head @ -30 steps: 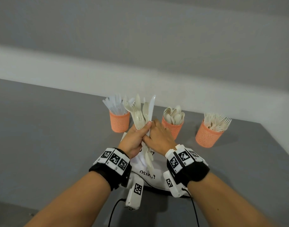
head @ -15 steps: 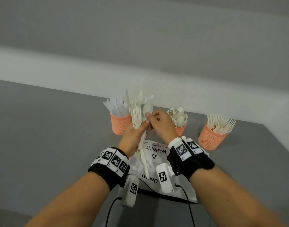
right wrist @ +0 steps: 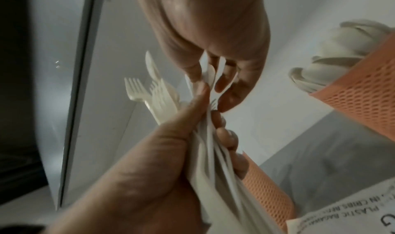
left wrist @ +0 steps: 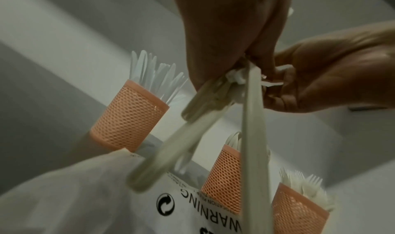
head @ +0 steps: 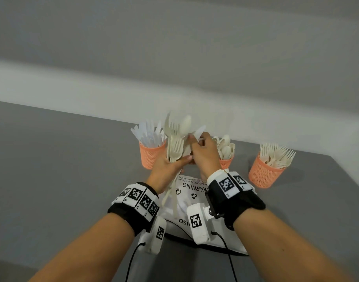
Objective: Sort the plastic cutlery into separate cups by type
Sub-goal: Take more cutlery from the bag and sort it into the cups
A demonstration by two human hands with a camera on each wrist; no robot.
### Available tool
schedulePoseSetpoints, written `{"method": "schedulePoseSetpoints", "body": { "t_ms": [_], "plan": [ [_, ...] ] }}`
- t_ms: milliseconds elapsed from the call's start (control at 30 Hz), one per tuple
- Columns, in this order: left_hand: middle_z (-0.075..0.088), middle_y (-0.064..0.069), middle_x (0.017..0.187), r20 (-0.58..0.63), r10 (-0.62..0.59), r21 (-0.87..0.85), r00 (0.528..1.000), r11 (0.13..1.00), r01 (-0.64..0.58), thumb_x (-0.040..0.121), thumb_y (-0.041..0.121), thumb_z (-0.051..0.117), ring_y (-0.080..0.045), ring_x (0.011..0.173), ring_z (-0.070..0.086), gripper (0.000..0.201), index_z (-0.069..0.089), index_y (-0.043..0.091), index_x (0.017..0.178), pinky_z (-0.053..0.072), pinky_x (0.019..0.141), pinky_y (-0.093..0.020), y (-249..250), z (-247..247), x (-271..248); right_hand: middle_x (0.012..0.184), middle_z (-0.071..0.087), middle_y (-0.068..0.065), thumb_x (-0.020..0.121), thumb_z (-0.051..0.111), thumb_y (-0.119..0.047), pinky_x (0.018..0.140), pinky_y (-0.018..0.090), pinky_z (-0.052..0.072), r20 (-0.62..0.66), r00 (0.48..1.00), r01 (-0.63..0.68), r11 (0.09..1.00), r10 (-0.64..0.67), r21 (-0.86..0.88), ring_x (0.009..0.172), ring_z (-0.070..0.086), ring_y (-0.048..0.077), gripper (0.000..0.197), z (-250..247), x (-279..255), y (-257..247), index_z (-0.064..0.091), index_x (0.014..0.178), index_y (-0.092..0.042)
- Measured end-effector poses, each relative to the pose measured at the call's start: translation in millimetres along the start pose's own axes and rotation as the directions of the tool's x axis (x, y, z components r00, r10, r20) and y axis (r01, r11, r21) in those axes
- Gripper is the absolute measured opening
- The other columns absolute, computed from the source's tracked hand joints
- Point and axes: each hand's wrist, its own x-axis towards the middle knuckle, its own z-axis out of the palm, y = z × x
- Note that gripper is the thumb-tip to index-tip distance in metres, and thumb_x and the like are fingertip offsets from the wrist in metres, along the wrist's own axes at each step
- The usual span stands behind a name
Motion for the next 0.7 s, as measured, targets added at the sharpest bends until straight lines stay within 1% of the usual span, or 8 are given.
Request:
{"method": "schedulePoseSetpoints", "body": {
  "t_ms": [67,100,200,267,400,500,600,700],
  "plan": [
    [0.066,-0.001,0.078,-0.009,-0.060,-0.047,0.998,0.997,0.059,0.086,0.002,0.059,0.001,0.052,0.057,0.023,0.059,-0.002,0.109,0.045,0.053,-0.012,-2.8,-1.8,-0.2,0.076,0.059,0.010,0.092,0.052,-0.028,0.075,0.051,0.055,-0.024,0.999,-0.024,0.995,0.026,0.098,0.078,0.063,0.035,0.018,-3.5,2.3,-0.9,0.055,0.080,-0.014],
    [0.065,0.001,0.073,-0.019,-0.110,-0.088,0.994,0.990,0.108,0.086,0.006,0.061,-0.002,0.050,0.055,0.017,0.061,0.003,0.103,0.045,0.050,-0.015,-5.1,-3.7,0.3,0.077,0.058,0.010,0.092,0.052,-0.026,0.069,0.045,0.056,-0.025,0.999,-0.028,0.988,0.032,0.151,0.075,0.061,0.031,0.019,-5.6,3.6,-1.4,0.057,0.078,-0.014],
    [0.059,0.003,0.060,-0.071,-0.249,-0.161,0.966,0.959,0.235,0.086,0.015,0.063,-0.010,0.047,0.053,0.006,0.061,0.011,0.090,0.045,0.047,-0.020,-9.7,-11.3,2.2,0.077,0.054,-0.001,0.094,0.050,-0.024,0.055,0.023,0.046,-0.020,0.998,-0.046,0.954,0.054,0.298,0.068,0.054,0.012,0.018,-14.3,7.4,-4.5,0.060,0.079,-0.022],
    [0.060,0.002,0.062,-0.094,-0.285,-0.190,0.954,0.946,0.264,0.086,0.017,0.063,-0.011,0.048,0.056,0.008,0.061,0.011,0.090,0.047,0.049,-0.023,-10.2,-14.9,3.7,0.076,0.053,-0.002,0.097,0.044,-0.024,0.058,0.022,0.044,0.004,0.997,-0.075,0.931,0.079,0.357,0.067,0.052,0.011,0.019,-18.0,7.2,-4.0,0.057,0.083,-0.022],
    [0.049,0.000,0.056,-0.087,-0.280,-0.203,0.956,0.945,0.258,0.087,0.016,0.061,-0.012,0.043,0.046,0.007,0.057,0.011,0.083,0.039,0.044,-0.023,-7.8,-15.8,5.0,0.069,0.054,0.001,0.099,0.040,-0.019,0.059,0.021,0.048,0.168,0.985,-0.075,0.962,0.031,0.263,0.060,0.053,0.011,0.020,-11.1,-9.8,1.4,0.052,0.083,-0.016],
    [0.046,0.003,0.050,-0.067,-0.295,-0.228,0.953,0.935,0.273,0.087,0.005,0.059,-0.010,0.038,0.041,0.014,0.053,0.013,0.077,0.036,0.041,-0.020,-3.7,-15.3,4.8,0.063,0.049,0.000,0.099,0.039,-0.024,0.044,0.017,0.040,0.109,0.994,-0.012,0.971,-0.015,0.240,0.045,0.045,0.006,0.019,-15.7,-7.3,-5.0,0.052,0.085,-0.020],
    [0.044,0.002,0.050,0.033,-0.332,-0.229,0.943,0.916,0.331,0.086,0.000,0.057,-0.009,0.037,0.039,0.016,0.052,0.011,0.075,0.035,0.041,-0.020,-1.4,-19.3,2.2,0.062,0.044,-0.005,0.092,0.053,-0.033,0.044,0.013,0.034,0.072,0.995,0.061,0.996,-0.066,0.062,0.050,0.039,0.006,0.015,-29.1,7.1,-15.0,0.059,0.090,-0.018],
    [0.053,-0.003,0.055,0.163,-0.360,-0.220,0.919,0.894,0.390,0.082,0.002,0.055,-0.011,0.037,0.040,0.011,0.054,0.009,0.075,0.038,0.041,-0.020,-0.6,-19.5,-2.7,0.061,0.046,-0.009,0.083,0.064,-0.041,0.042,0.011,0.031,0.200,0.978,-0.049,0.995,0.065,-0.082,0.049,0.039,0.002,0.028,-28.6,13.4,-18.0,0.063,0.091,-0.014]
  ]
}}
